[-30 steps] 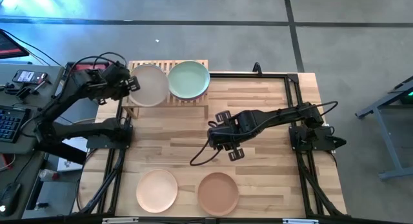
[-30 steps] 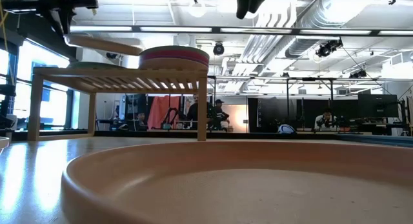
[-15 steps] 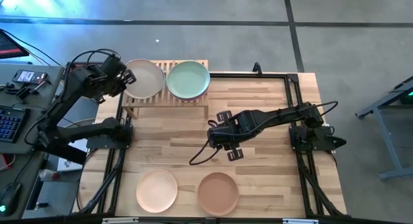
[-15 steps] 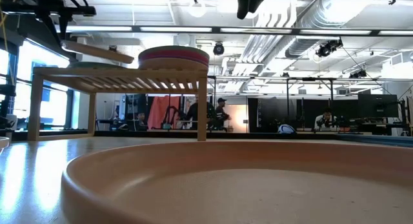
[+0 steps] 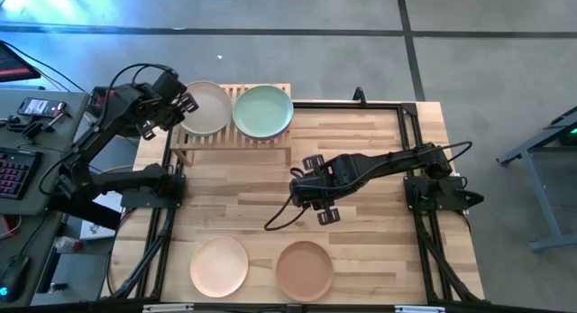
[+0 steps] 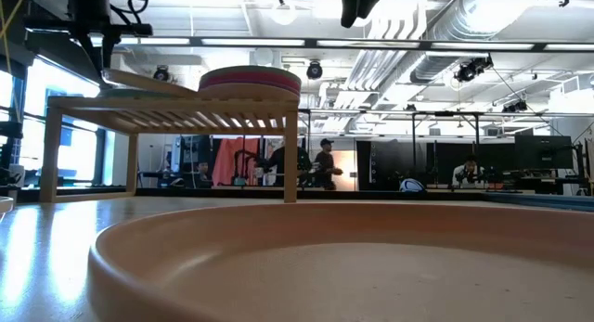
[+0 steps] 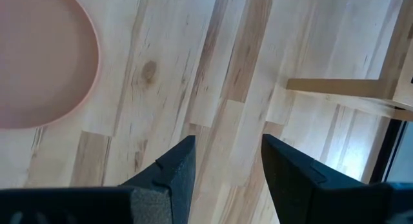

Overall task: Place and stack plates onto a shelf
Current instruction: Stack the gray plate on top of the blue plate on the shelf

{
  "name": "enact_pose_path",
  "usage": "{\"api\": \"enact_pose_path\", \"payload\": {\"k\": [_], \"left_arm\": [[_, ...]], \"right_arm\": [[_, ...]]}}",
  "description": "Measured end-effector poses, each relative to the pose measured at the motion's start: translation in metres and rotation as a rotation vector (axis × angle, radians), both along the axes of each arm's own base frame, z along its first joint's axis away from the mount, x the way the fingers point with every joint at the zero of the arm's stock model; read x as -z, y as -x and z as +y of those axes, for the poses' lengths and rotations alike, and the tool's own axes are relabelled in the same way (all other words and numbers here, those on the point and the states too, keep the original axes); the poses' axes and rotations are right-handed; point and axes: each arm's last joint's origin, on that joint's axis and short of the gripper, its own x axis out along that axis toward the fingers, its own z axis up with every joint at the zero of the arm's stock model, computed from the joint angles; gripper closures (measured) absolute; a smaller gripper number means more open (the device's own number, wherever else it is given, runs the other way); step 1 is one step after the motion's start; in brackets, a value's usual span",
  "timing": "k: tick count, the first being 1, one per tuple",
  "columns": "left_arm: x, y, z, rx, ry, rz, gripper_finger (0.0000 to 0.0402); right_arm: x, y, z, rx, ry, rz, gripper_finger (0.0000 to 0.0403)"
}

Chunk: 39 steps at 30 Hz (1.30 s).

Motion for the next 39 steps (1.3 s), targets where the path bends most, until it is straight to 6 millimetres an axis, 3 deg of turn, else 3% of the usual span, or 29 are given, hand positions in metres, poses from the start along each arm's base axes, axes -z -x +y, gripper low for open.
{"api": "enact_pose_path", "payload": {"k": [22,39], "left_arm": [[0.0025,0.0014,0.0079,0.023,0.006,0.053,0.0384],[0.0032,0.0017,0.0051,0.120,0.049,0.060,0.0321]], "right_arm": [[0.0000,0.0000,0.0001,0.008,-0.003,-0.001,0.0249],[0.0000,0.0000,0.0002,0.006,-0.006,0.000,0.0249]]}}
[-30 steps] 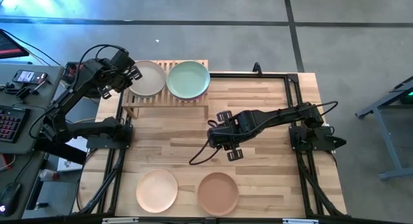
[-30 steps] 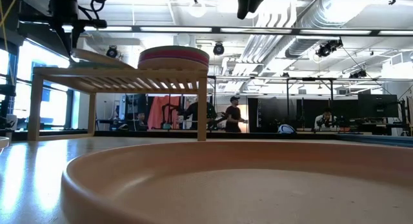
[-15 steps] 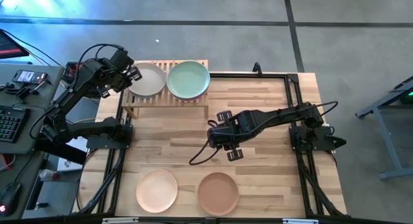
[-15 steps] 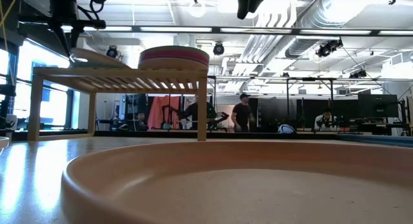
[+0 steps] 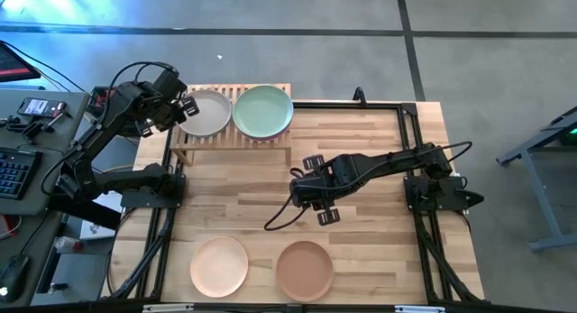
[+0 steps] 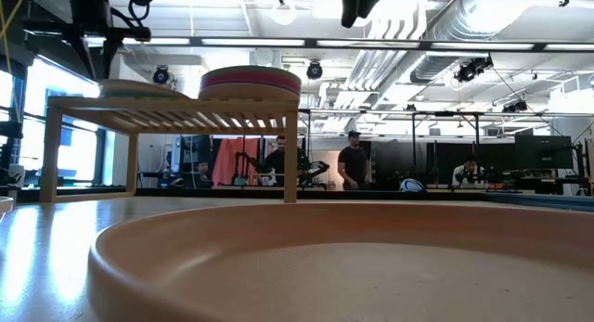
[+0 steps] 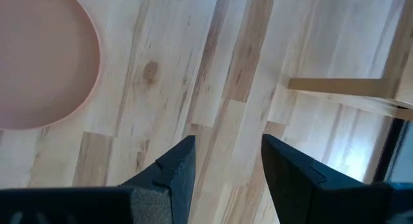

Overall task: Place and stack plates onto a shelf
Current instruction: Stack the gray plate on top of the blue plate on the shelf

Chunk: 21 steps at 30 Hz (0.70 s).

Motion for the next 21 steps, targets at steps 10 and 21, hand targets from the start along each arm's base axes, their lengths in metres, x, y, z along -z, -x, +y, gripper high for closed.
{"api": "enact_pose_path", "payload": {"k": [10,21], "left_arm": [[-0.0036,0.0021,-0.0059,0.038,0.003,-0.068,0.0319],[0.0010,-0.0044,0.0013,0.051,0.045,-0.068,0.0319]], "right_arm": [[0.0001,0.0001,0.0005,0.018,-0.025,0.001,0.0249],[-0.0002,-0.0011,0.0008,0.018,-0.029,-0.012,0.0249]]}}
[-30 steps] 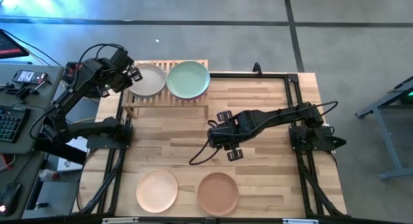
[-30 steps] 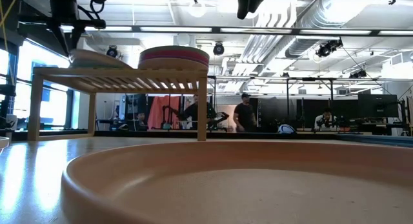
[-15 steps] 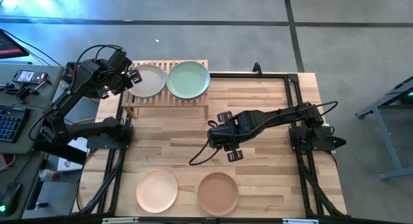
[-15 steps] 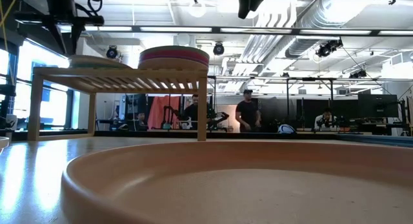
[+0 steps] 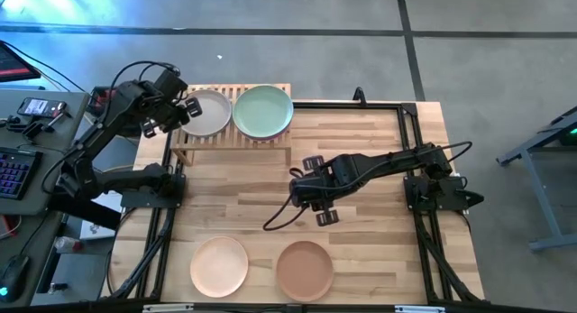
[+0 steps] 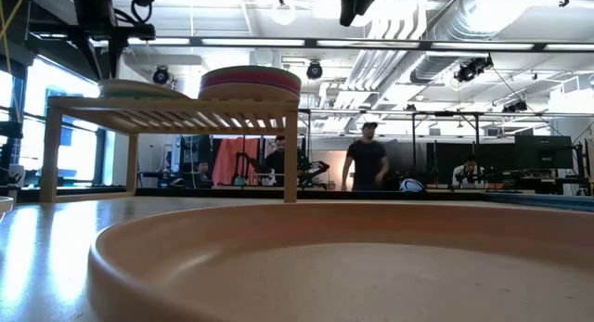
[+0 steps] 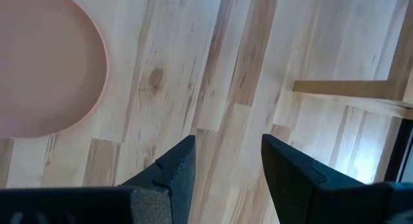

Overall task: Place and stack plates onto a shelf
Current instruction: Stack the gray plate on top of the blue plate on the shelf

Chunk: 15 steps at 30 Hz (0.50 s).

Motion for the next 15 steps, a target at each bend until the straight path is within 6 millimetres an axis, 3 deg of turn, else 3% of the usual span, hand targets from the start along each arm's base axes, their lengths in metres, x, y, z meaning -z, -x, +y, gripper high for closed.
{"api": "enact_pose_path", "payload": {"k": [15], "left_arm": [[0.015,-0.016,0.020,0.070,0.083,0.073,0.0319]], "right_arm": [[-0.001,-0.002,-0.002,0.002,0.005,-0.020,0.0249]]}}
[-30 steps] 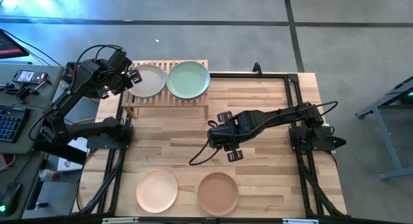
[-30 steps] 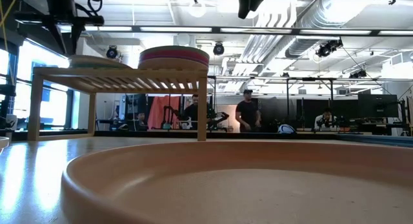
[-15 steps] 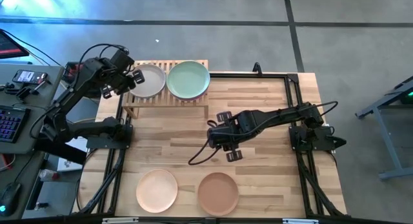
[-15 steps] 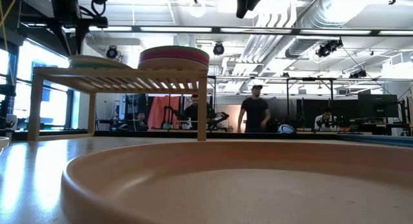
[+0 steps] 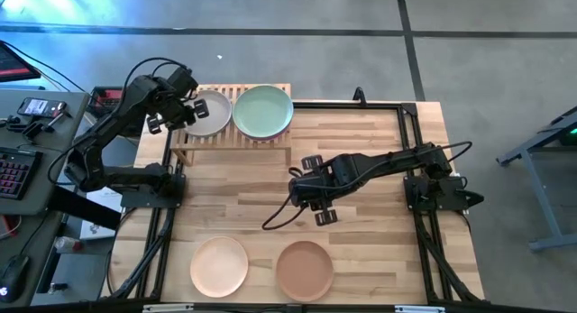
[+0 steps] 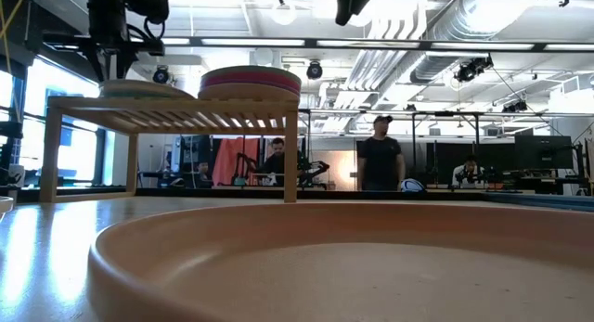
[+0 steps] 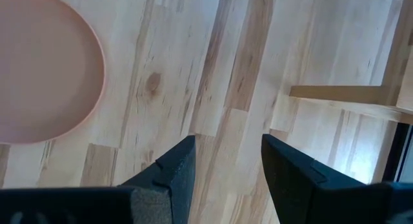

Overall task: Place and stack plates onto a shelf
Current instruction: Stack the gray plate on top of the blue plate on the shelf, then stack the brown plate on top of the gray plate on the shelf

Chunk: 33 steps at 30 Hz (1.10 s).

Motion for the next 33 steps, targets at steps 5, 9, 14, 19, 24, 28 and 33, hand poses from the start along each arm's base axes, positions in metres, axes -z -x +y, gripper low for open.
{"api": "enact_pose_path", "payload": {"k": [5,9,14,19,24,28,33], "left_arm": [[0.005,-0.005,0.007,0.009,0.011,0.013,0.0319],[0.008,-0.009,0.012,0.024,0.021,0.024,0.0319],[0.010,-0.010,0.014,0.040,0.028,0.034,0.0319],[0.010,-0.010,0.014,0.037,0.013,0.046,0.0319],[0.006,-0.009,0.013,0.083,-0.019,0.024,0.0319],[-0.002,-0.006,0.008,0.141,-0.078,-0.031,0.0319],[-0.013,-0.002,-0.002,0.260,-0.131,-0.128,0.0319]], "right_arm": [[0.000,-0.001,-0.002,0.007,0.001,0.000,0.0249],[0.000,-0.001,-0.002,0.006,0.001,0.000,0.0249],[0.000,-0.001,-0.002,0.006,0.001,0.000,0.0249],[0.000,0.000,-0.002,0.006,0.001,0.001,0.0249],[0.000,0.000,-0.002,0.007,0.001,0.001,0.0249],[0.000,-0.001,-0.002,0.016,-0.003,-0.002,0.0249],[0.000,-0.001,-0.002,0.064,-0.019,-0.009,0.0249]]}}
